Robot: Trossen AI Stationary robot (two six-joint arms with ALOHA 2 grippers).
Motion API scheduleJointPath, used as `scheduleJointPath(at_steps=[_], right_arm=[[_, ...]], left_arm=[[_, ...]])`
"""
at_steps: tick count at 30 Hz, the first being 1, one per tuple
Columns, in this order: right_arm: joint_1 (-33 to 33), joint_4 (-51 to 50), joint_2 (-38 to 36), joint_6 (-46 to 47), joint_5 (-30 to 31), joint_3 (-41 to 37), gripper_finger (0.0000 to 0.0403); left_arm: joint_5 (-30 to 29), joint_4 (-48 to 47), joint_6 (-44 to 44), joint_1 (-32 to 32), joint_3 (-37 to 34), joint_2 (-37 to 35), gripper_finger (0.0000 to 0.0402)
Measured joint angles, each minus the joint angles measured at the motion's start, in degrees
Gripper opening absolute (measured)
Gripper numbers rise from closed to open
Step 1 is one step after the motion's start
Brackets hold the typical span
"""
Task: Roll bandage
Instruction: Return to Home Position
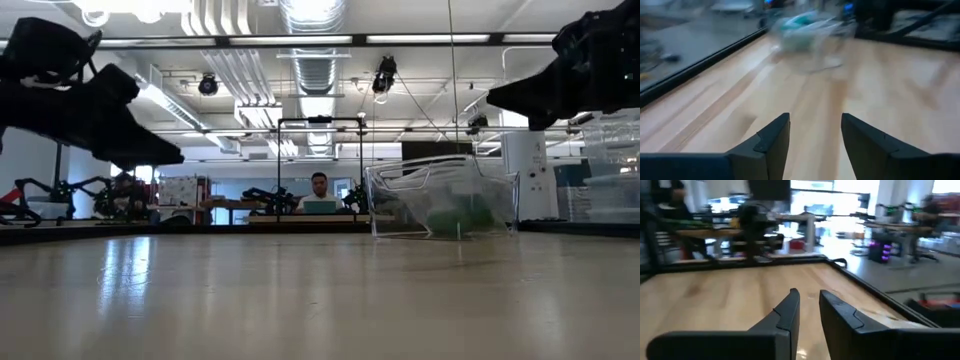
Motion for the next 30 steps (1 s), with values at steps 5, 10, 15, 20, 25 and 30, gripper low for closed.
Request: scheduleJointPath(at_steps=[5, 10, 15, 20, 25, 30], right_arm=[[0.03, -1.11, 0.07, 0.99, -5.10, -0.04, 0.0054], [0.03, -1.17, 0.13, -2.15, -13.15, -0.09, 0.0048], [0.03, -1.09, 0.76, -0.49, -13.14, -0.09, 0.0055], [0.03, -0.68, 0.76, -0.39, -13.12, -0.11, 0.0066], [0.03, -0.68, 0.74, -0.40, -13.12, -0.13, 0.0073], [0.03, -0.63, 0.74, -0.38, -13.12, -0.15, 0.0069]], left_arm=[[3.21, 1.12, 2.36, -0.11, -0.09, -3.87, 0.0175], [2.70, -0.52, 2.06, -0.20, -0.11, -7.34, 0.0180], [6.16, -0.90, 2.15, -1.61, -0.11, -10.27, 0.0178], [7.32, -1.40, 0.82, -4.21, -0.11, -14.97, 0.0168], [6.66, -3.57, -2.57, -7.19, -0.13, -19.66, 0.0156], [4.98, -3.98, -4.47, -8.00, -0.15, -20.98, 0.0146]])
